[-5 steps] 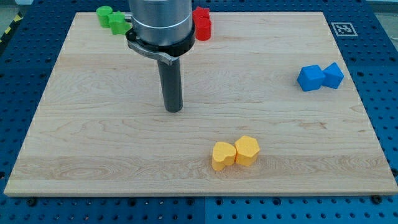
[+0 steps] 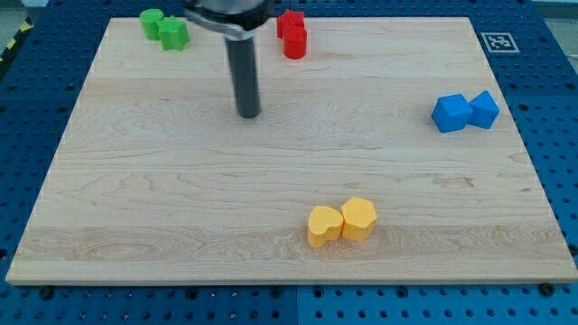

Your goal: Push the red star left and a bit down

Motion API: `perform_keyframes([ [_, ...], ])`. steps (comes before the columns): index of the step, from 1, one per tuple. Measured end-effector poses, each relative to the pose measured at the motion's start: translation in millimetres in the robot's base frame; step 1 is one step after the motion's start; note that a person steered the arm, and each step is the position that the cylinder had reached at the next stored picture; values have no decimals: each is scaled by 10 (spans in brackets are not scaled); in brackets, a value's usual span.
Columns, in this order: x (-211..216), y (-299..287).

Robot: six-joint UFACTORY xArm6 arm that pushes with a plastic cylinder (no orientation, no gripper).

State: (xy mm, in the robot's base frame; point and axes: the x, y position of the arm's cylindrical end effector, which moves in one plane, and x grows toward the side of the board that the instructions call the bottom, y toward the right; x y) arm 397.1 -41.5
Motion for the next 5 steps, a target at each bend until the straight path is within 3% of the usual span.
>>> perform_keyframes([
  [1, -92, 484],
  [3, -116, 604],
  [5, -552, 976],
])
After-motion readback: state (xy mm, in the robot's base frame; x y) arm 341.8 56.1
